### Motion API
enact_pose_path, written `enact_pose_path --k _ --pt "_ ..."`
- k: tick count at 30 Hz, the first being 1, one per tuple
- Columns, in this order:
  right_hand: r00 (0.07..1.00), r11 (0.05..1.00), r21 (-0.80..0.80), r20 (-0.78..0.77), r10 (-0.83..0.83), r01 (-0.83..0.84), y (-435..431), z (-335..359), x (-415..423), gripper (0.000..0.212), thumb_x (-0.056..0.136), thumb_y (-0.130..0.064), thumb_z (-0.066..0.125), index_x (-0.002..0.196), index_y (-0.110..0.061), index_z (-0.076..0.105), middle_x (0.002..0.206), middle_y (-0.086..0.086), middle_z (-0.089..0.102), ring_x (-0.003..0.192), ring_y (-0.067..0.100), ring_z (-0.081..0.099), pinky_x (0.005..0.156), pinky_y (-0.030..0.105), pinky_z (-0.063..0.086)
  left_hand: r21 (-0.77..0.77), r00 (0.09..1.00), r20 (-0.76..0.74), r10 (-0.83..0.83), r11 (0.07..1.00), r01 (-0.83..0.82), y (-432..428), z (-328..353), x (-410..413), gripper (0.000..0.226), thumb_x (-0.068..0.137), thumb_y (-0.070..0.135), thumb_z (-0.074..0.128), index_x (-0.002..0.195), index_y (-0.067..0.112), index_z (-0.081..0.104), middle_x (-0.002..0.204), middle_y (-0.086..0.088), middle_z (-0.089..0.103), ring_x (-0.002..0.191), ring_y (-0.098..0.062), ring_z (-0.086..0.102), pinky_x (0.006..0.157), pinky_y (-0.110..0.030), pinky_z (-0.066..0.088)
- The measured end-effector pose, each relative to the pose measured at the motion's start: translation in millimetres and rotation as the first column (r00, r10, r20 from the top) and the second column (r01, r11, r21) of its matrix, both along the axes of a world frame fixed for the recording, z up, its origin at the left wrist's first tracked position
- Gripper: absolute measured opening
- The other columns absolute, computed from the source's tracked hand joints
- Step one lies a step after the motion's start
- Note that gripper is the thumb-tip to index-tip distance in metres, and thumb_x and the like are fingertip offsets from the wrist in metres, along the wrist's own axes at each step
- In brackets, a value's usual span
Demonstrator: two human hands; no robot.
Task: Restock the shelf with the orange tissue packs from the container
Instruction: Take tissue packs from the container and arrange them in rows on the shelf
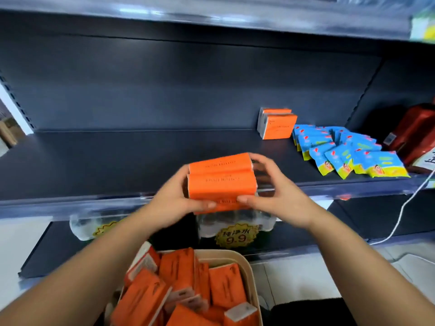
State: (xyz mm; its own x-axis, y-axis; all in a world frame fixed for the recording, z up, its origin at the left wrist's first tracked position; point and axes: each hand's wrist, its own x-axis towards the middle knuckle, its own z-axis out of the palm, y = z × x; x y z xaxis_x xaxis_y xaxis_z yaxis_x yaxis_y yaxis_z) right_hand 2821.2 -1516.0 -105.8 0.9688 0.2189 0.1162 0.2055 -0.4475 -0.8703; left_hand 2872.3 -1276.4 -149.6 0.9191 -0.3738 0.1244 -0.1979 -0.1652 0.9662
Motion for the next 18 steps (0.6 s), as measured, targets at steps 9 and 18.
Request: enact_pose_path --k 9,18 --pt "0.979 0.942 -0.292 -0.063 -0.195 0.169 -10 -26 103 0.068 0.088 -0.012 0.064 0.146 -0.019 0.028 0.123 0.003 0.059 0.114 0.017 0.056 0.086 0.021 0.038 0.326 0.997 -0.076 -0.014 0.945 0.038 -47 0 103 0.109 0.067 0.014 0.088 0.151 0.017 0.019 0.148 0.009 0.03 0.133 -0.008 0.036 0.112 -0.024 0.027" --pt "0.916 0.886 -0.298 -0.076 -0.394 0.356 -69 -35 136 0.06 0.089 -0.008 0.052 0.144 -0.019 0.031 0.128 0.011 0.058 0.118 0.028 0.055 0.094 0.029 0.042 0.377 1.0 -0.015 -0.016 0.926 0.02 -123 -26 146 0.099 0.079 0.024 0.079 0.151 0.02 0.011 0.134 0.007 0.044 0.12 -0.009 0.045 0.099 -0.019 0.032"
